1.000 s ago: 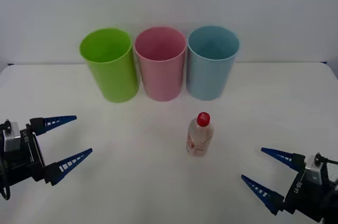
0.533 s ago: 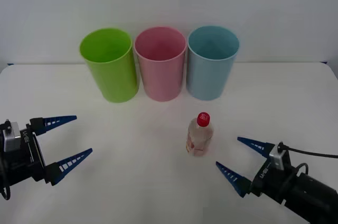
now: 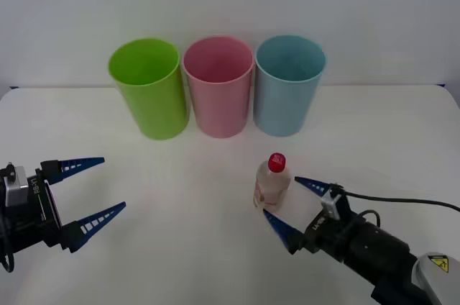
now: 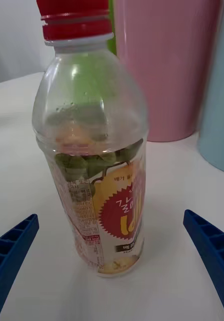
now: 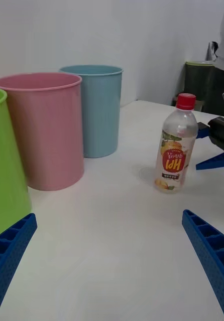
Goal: Grasp the object on the table and drop it into the matching bin: aluminum can to the light blue bin, PET bottle to the pink bin.
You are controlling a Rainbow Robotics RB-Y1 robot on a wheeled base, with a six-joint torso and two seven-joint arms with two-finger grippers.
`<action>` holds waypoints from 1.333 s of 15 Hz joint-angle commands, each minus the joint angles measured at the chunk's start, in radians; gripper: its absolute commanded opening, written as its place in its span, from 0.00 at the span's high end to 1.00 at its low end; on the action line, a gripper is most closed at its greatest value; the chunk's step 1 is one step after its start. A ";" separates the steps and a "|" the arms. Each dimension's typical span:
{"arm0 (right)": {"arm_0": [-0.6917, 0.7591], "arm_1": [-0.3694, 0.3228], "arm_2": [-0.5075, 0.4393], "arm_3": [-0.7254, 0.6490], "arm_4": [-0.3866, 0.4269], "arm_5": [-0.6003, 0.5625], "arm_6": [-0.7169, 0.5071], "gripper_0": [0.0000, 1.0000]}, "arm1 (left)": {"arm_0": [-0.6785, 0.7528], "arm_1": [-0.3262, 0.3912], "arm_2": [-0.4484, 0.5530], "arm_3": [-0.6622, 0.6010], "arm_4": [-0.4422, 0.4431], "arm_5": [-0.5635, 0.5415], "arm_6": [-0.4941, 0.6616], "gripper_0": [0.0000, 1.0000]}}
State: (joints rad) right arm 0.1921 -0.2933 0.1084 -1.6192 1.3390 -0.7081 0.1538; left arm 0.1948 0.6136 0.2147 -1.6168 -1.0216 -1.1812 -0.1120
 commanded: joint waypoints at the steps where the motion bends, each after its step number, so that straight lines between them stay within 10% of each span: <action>1: -0.045 0.000 0.048 0.061 -0.008 0.036 0.004 0.00 | 0.000 0.000 0.000 0.000 0.000 0.000 0.000 0.00; 9: -0.076 0.052 0.074 0.105 -0.020 0.087 0.058 0.00 | 0.000 0.000 0.000 0.000 0.000 0.000 0.000 0.00; 20: -0.082 0.074 0.089 0.209 -0.247 0.070 0.280 0.00 | 0.000 0.000 0.000 0.000 0.000 0.000 0.000 0.00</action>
State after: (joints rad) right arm 0.1114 -0.2195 0.1928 -1.4114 1.1055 -0.6373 0.4276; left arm 0.1948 0.6136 0.2147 -1.6168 -1.0216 -1.1812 -0.1120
